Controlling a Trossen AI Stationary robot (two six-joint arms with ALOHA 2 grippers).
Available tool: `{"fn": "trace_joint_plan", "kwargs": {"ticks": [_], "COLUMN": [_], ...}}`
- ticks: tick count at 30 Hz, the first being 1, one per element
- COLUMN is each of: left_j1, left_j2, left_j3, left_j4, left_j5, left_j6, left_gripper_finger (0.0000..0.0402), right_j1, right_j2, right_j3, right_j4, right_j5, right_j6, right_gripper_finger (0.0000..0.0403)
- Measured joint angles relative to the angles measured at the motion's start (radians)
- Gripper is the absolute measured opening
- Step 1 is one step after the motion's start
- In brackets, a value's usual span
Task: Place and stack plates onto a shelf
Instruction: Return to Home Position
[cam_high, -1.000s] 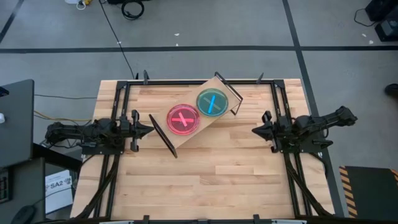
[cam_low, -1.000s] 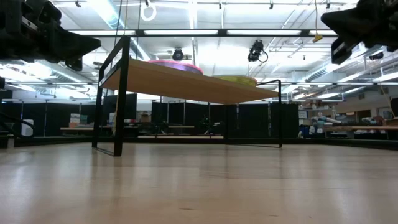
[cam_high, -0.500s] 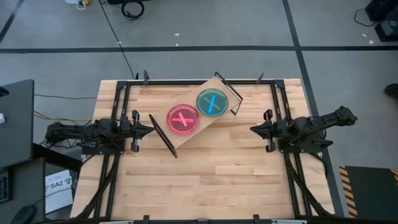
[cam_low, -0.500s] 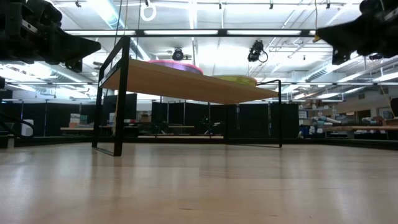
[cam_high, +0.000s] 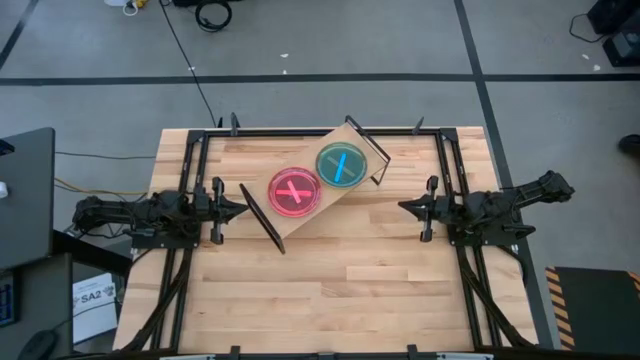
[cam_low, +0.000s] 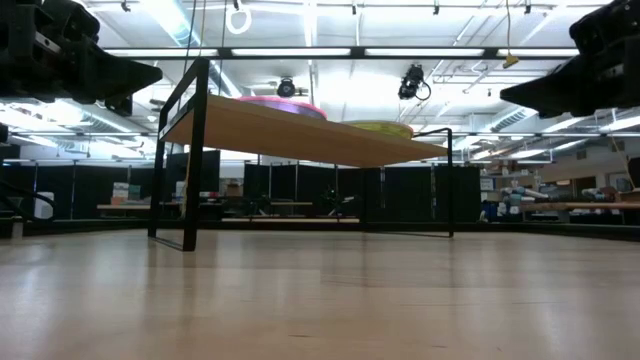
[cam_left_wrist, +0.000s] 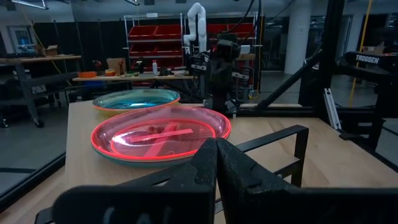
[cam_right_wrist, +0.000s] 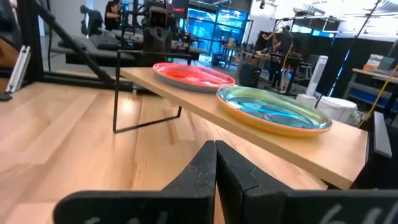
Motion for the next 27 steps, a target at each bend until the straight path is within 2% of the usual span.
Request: {"fn": "trace_joint_plan", "kwargs": {"ticks": [9, 17, 22, 27], "left_j1": [0.0, 0.0, 0.0, 0.0], "left_j2": [0.0, 0.0, 0.0, 0.0], "left_j3": [0.0, 0.0, 0.0, 0.0], "left_j4": [-0.006, -0.009, -0.013, -0.012], "left_j5": [0.0, 0.0, 0.0, 0.0], "left_j6": [0.0, -0.001, -0.003, -0.004], "left_gripper_finger": [0.0011, 0.0011, 0.0011, 0.0011], "right_j1": [-0.021, -0.18, -0.265, -0.303], "right_j2": [0.0, 0.0, 0.0, 0.003], "right_j3": [0.0, 0.0, 0.0, 0.0], "right_j4": [0.011, 0.069, 0.009, -0.038], "right_j5": [-0.071, -0.196, -0.284, -0.291], "right_j6": [0.001, -0.11, -0.084, 0.026], "right_gripper_finger": [0.0011, 0.0011, 0.0011, 0.0011]}}
